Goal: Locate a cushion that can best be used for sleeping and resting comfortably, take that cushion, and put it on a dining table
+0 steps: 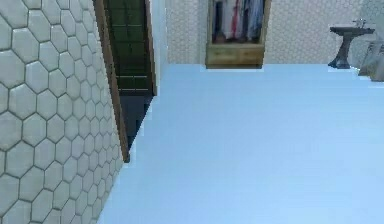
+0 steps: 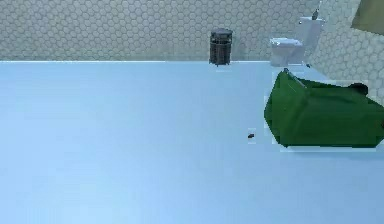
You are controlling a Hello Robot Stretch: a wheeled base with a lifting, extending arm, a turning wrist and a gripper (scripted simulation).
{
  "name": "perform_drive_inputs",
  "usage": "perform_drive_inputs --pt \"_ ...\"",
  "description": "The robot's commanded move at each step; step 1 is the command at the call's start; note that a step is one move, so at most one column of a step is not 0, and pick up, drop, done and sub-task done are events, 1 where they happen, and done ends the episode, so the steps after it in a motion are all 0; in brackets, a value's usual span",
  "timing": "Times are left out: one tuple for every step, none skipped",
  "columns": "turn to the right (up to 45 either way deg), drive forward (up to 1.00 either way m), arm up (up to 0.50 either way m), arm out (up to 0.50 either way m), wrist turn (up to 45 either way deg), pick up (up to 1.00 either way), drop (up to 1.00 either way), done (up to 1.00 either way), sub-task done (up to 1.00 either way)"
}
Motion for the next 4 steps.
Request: perform_drive_inputs --pt "0.0 1.00 0.00 0.00 0.0 0.00 0.00 0.00 0.00" --pt "0.0 1.00 0.00 0.00 0.0 0.00 0.00 0.00 0.00" --pt "-6.0 0.00 0.00 0.00 0.0 0.00 0.00 0.00 0.00" --pt "0.0 0.10 0.00 0.00 0.0 0.00 0.00 0.00 0.00"
